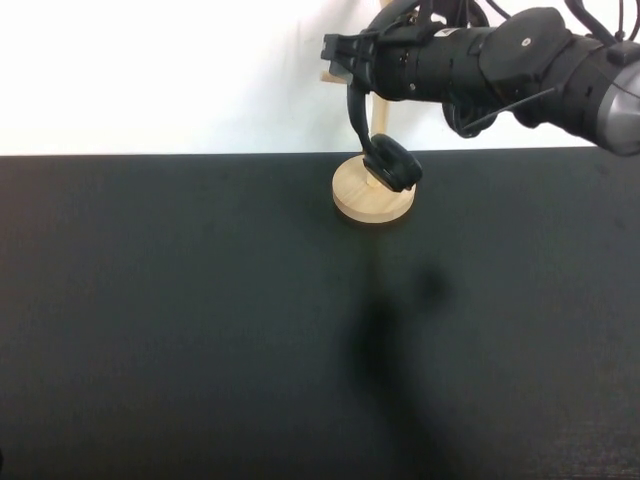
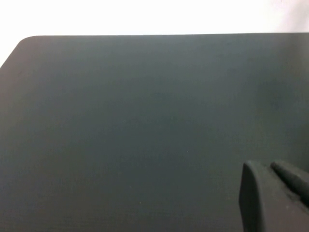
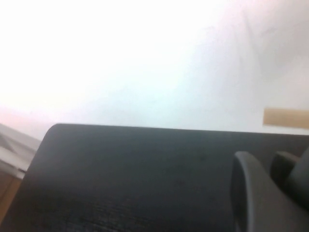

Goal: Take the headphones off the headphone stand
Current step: Pick up the headphones from the headphone stand, then place the headphones on the table

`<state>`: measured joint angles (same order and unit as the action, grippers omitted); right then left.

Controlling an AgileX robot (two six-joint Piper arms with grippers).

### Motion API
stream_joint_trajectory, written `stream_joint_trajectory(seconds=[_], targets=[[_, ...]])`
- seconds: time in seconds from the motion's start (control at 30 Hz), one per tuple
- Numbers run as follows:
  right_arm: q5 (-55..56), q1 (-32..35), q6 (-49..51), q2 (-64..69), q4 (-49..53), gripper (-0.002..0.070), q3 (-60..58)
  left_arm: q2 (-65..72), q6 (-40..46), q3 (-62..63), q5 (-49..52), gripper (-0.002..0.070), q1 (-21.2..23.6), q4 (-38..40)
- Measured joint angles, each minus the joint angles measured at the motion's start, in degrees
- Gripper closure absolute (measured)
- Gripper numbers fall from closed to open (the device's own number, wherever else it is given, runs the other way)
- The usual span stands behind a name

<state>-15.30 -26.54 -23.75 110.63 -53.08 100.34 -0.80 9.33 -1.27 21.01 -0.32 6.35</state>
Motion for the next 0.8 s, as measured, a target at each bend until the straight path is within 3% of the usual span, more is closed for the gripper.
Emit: stream_joint_trajectory(seconds=[0.13,0.43,0.8], targets=[[-2.4,0.0,1.9,-1.0,3.1,0.0676,0.0,0.0,0.0,0.0,0.0,0.0675,0.0,0.0],[-7.9,0.0,16.7,-6.9,20.4,0.0676,0.0,0.0,0.0,0.0,0.0,0.0675,0.0,0.0],[-23.7,0.0,24.3,-18.1,32.4,0.0676,0.0,0.0,0.0,0.0,0.0,0.0675,0.0,0.0]])
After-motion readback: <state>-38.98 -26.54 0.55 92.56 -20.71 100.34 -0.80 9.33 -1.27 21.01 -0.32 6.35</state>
